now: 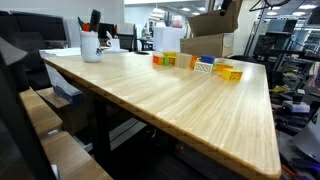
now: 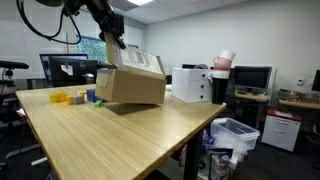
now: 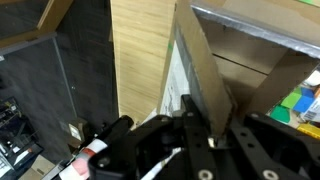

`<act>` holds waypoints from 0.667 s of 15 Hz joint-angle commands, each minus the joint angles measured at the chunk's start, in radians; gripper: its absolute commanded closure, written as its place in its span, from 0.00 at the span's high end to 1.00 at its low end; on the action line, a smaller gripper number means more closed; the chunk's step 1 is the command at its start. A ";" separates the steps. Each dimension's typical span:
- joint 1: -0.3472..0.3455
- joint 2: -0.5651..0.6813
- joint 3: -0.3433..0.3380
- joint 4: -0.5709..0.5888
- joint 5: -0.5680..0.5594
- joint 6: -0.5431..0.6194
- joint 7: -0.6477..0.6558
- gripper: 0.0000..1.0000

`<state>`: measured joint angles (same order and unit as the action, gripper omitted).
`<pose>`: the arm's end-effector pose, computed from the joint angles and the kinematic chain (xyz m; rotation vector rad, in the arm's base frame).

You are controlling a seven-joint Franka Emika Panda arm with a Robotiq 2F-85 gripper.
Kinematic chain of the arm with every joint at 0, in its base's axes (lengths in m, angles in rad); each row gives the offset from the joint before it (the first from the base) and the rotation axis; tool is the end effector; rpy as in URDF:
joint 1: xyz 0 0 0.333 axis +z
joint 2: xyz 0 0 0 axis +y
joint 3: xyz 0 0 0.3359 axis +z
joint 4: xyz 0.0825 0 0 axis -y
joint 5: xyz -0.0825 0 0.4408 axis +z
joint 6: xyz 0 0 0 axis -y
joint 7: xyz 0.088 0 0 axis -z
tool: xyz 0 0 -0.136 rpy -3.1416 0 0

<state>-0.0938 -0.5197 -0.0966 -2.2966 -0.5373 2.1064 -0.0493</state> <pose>0.4669 -0.1326 0.5628 2.6283 0.0850 0.3638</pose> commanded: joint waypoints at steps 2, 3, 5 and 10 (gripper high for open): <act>-0.033 -0.031 -0.001 -0.048 -0.003 0.047 -0.009 0.05; -0.033 -0.034 0.000 -0.060 0.000 0.053 -0.005 0.05; -0.033 -0.044 0.005 -0.097 -0.003 0.079 0.004 0.05; -0.038 -0.046 0.017 -0.160 -0.005 0.139 0.019 0.05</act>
<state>-0.1120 -0.5423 -0.0990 -2.4016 -0.5372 2.1979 -0.0455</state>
